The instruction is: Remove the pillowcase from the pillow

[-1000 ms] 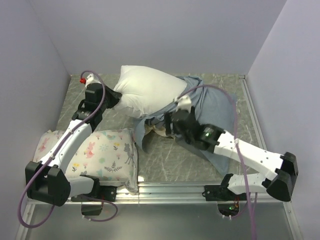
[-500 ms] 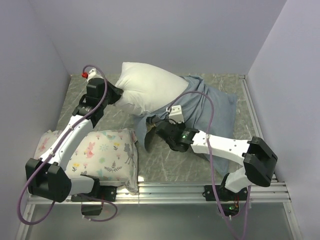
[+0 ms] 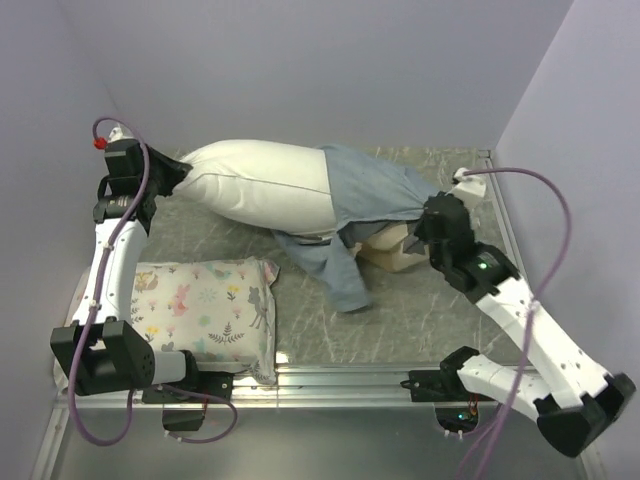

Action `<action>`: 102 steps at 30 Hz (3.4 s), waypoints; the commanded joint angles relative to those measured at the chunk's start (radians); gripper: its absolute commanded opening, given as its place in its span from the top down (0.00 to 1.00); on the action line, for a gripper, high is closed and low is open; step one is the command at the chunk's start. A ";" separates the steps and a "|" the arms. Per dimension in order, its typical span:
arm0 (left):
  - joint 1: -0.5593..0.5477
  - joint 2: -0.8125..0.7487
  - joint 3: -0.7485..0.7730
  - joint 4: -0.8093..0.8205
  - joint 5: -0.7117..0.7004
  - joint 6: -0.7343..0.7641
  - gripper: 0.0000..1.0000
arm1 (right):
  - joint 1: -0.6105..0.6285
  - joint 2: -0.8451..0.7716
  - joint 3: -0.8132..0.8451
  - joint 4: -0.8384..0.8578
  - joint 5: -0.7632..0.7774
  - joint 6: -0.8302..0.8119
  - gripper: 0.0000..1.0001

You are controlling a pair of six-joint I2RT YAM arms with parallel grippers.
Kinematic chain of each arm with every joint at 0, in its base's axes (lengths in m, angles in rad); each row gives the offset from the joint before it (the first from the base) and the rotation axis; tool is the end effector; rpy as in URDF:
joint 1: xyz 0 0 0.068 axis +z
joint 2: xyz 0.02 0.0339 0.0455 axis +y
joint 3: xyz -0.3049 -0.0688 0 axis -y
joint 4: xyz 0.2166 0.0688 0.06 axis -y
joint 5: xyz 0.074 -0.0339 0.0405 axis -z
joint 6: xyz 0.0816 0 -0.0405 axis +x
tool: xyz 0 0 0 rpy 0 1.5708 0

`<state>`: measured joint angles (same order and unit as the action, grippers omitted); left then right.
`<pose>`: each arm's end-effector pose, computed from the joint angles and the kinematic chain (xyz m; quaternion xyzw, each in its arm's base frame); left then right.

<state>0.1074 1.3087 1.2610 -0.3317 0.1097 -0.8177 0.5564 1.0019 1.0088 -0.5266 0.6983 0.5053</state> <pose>0.3035 0.0237 0.4001 -0.3413 0.7534 -0.2374 0.5095 0.1894 0.0560 0.3641 0.1508 0.8170 -0.0165 0.5564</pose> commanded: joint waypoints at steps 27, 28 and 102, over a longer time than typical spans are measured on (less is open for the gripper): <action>-0.052 0.113 0.208 0.085 -0.108 0.232 0.01 | -0.122 0.915 0.658 -0.012 -0.382 -0.149 0.98; -0.057 0.106 0.206 0.088 -0.135 0.241 0.01 | -0.131 0.949 0.692 -0.022 -0.388 -0.149 0.97; -0.410 0.290 0.210 0.036 -0.278 0.200 1.00 | -0.122 0.216 0.116 0.036 -0.071 -0.122 1.00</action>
<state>-0.3599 1.6669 1.4151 -0.2821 -0.1528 -0.6487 0.4915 1.3228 1.0809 -0.4541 0.5671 0.4034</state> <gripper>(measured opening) 0.036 0.010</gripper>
